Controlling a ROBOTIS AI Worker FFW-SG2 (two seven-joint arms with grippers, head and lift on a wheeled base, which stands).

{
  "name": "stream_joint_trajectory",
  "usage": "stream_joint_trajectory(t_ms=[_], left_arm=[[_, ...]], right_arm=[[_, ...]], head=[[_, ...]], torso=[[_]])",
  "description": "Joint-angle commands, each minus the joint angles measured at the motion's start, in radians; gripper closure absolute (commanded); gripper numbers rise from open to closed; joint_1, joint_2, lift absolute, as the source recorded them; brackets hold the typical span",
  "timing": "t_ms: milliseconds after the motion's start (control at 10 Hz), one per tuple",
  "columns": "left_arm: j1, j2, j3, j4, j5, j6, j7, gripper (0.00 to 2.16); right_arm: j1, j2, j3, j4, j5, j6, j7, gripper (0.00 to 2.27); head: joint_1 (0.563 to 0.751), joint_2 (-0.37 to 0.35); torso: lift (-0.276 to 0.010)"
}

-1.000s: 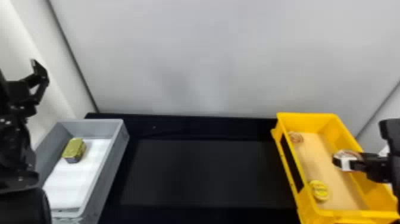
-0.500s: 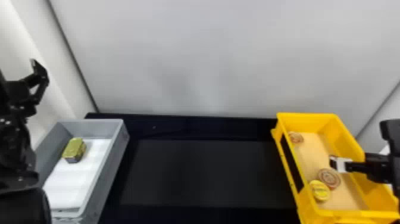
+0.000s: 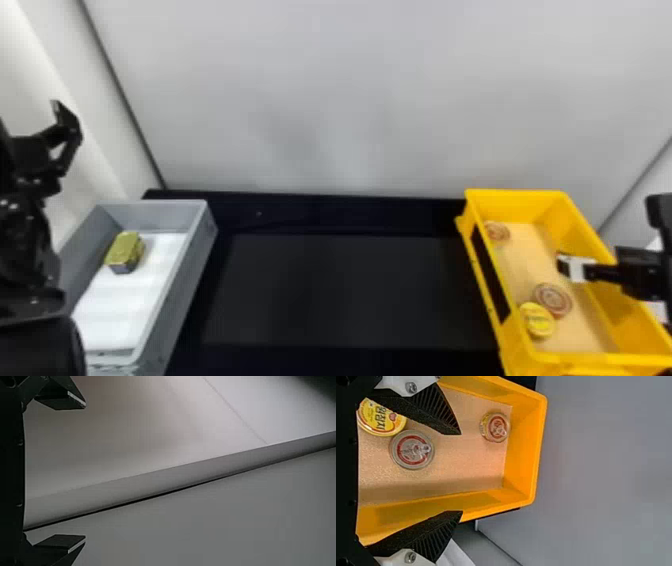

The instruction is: Pick up the round yellow can and place it in the yellow rectangular box

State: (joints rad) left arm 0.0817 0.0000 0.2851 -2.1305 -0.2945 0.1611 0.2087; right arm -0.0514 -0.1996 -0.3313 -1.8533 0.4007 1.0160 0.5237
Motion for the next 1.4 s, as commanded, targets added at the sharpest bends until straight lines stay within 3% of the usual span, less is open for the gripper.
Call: stream_joint_trajectory(t_ms=[0, 600, 800, 1000, 1300], left_arm=[[0.001, -0.003, 0.0, 0.0, 0.0, 0.0, 0.0, 0.1], [0.004, -0.003, 0.007, -0.005, 0.002, 0.0, 0.0, 0.1], [0.006, -0.003, 0.008, -0.008, 0.002, 0.0, 0.0, 0.1], [0.007, -0.003, 0.011, -0.008, 0.002, 0.0, 0.0, 0.1], [0.01, -0.003, 0.017, -0.011, 0.002, 0.0, 0.002, 0.1]], right_arm=[[0.001, -0.017, -0.038, -0.056, 0.0, -0.077, -0.007, 0.09], [0.005, -0.057, -0.158, -0.234, 0.0, -0.186, -0.06, 0.1], [0.005, -0.053, -0.209, -0.287, -0.012, -0.253, -0.085, 0.1], [0.013, -0.053, -0.304, -0.314, -0.106, -0.362, -0.112, 0.1], [0.064, -0.063, -0.376, -0.314, -0.404, -0.559, -0.318, 0.1]], head=[[0.694, 0.014], [0.694, 0.014], [0.694, 0.014], [0.694, 0.014], [0.694, 0.014]], torso=[[-0.06], [-0.06], [-0.06], [-0.06], [-0.06]])
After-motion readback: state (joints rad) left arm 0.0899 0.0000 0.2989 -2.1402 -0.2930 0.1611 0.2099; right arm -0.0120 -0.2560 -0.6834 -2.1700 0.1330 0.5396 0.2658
